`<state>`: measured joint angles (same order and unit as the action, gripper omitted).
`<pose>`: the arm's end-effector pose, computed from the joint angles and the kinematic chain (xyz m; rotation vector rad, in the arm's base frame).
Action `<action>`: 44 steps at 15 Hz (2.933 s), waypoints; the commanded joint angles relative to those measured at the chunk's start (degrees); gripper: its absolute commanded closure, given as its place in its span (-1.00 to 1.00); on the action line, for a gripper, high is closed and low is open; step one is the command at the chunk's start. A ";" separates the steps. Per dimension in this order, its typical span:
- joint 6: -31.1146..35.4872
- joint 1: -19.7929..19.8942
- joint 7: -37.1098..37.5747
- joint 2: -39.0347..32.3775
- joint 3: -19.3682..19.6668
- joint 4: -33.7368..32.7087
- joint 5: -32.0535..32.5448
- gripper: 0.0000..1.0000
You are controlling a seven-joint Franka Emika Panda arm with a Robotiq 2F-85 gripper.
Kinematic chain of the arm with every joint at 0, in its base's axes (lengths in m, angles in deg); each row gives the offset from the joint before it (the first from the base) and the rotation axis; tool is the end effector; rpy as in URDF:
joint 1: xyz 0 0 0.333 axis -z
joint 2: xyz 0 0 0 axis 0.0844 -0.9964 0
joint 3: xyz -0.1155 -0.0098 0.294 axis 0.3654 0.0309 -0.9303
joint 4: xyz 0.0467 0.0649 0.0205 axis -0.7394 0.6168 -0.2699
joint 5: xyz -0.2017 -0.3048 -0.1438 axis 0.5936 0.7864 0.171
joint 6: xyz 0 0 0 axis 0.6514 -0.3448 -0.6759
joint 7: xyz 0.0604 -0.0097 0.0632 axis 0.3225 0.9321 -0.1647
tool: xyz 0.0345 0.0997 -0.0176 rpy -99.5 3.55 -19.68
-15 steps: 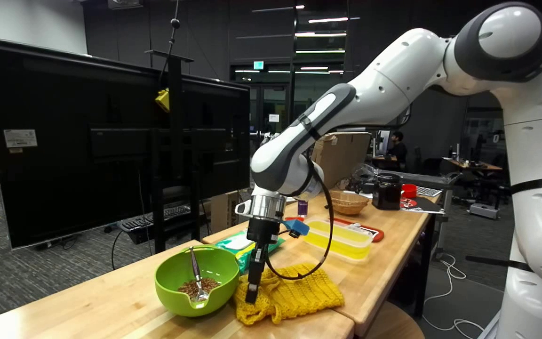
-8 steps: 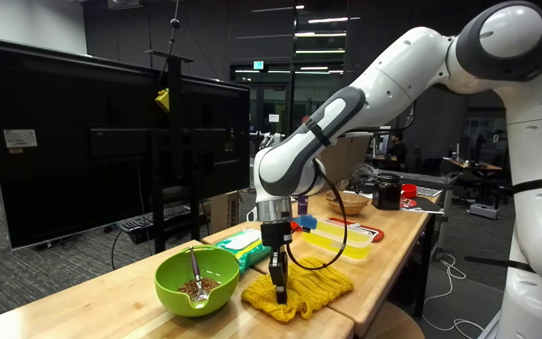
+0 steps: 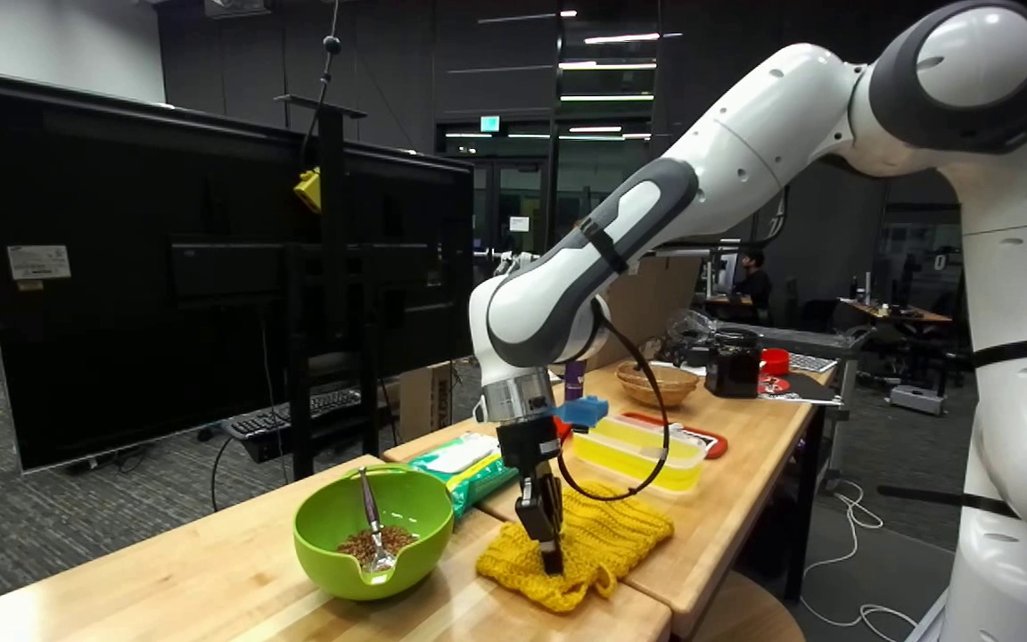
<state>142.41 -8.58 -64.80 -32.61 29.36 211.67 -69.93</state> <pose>0.4261 0.2739 0.2744 -2.7561 -0.9952 0.5844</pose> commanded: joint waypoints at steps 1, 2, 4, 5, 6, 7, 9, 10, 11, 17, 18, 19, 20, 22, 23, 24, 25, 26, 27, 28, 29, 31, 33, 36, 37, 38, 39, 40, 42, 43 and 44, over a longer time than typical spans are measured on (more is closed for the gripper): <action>-0.84 0.06 -2.48 0.64 -0.23 -0.37 -4.56 0.98; -1.07 -0.03 -2.35 0.51 -0.19 -0.54 -5.33 0.98; -1.50 -0.17 -2.29 0.41 -0.14 -0.84 -6.10 0.98; -2.23 -0.44 -0.90 0.24 -0.03 -1.23 -5.52 0.42; -2.68 -0.60 -0.32 0.24 -0.02 -1.42 -5.10 0.41; -3.18 -0.86 0.91 0.39 -0.02 -1.48 -4.80 0.33; -3.47 -1.66 2.55 1.14 -0.51 -1.20 -5.04 0.09; -3.30 -2.37 3.84 1.45 -0.88 -1.01 -5.03 -0.03; -3.13 -3.02 4.93 1.66 -1.27 -0.80 -5.18 -0.19; -2.95 -7.07 14.04 1.23 -3.23 -0.55 -4.47 -0.97; -3.70 -7.83 16.66 1.40 -3.21 -0.86 -3.01 -1.00; -4.64 -8.53 19.48 1.50 -2.96 -1.28 -0.72 -1.00; -5.81 -9.24 22.36 1.66 -2.77 -1.69 2.10 -1.00; -7.43 -10.09 25.75 1.40 -2.89 -2.65 5.69 -1.00; -8.06 -10.46 27.25 1.07 -2.99 -3.22 6.80 -1.00; -8.17 -10.71 27.81 1.08 -3.22 -3.45 6.98 -1.00; -7.83 -10.96 28.00 1.30 -3.56 -3.48 6.41 -1.00; -7.21 -11.27 28.43 1.39 -3.94 -3.54 5.21 -1.00; -7.02 -11.74 29.30 1.43 -4.25 -3.68 5.06 -1.00; -7.08 -12.14 29.93 1.37 -4.61 -3.85 4.61 -1.00; -7.12 -12.47 30.66 1.31 -4.95 -3.98 3.94 -1.00; -6.72 -13.05 32.05 1.24 -5.48 -3.94 2.77 -1.00; -6.14 -13.56 32.85 0.83 -5.72 -3.81 2.33 -1.00; -5.08 -13.82 32.84 0.30 -5.70 -3.58 2.67 -1.00; -4.62 -13.79 32.46 0.06 -5.53 -3.47 3.28 -1.00; -4.13 -13.64 31.58 -0.02 -5.46 -3.35 3.50 -1.00; -3.48 -13.47 30.89 -0.19 -5.26 -3.18 3.95 -1.00; -3.01 -13.32 30.43 -0.44 -5.05 -3.15 4.48 -1.00; -1.71 -12.92 28.62 -1.10 -4.55 -3.03 5.52 -1.00; -0.94 -12.68 27.28 -1.33 -4.30 -2.90 6.00 -1.00; -0.13 -12.26 25.45 -1.67 -4.02 -2.81 6.50 -1.00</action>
<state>140.11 -21.71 -35.44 -33.78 24.69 208.26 -65.09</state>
